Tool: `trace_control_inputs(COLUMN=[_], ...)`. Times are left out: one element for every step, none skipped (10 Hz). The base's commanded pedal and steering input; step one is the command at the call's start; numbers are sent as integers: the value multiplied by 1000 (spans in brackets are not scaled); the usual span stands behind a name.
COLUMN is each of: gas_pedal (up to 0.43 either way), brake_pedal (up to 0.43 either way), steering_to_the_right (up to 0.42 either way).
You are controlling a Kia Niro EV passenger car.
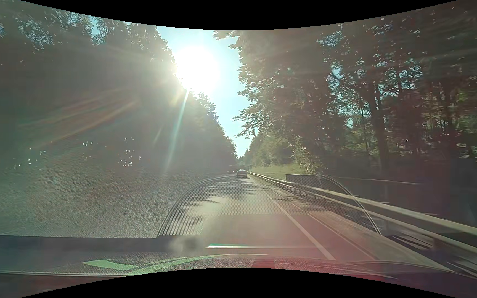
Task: Follow the waypoints while adhering to traffic rules and regulations
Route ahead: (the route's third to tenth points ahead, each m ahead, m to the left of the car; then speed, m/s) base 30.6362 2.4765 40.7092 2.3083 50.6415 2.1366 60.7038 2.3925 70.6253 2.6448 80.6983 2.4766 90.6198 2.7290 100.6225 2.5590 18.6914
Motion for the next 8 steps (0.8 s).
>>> trace_control_inputs(gas_pedal=[268,268,268,268,268,268,268,268], brake_pedal=[0,0,0,0,0,0,0,0], steering_to_the_right=[-2,-2,-2,-2,-2,-1,0,0])
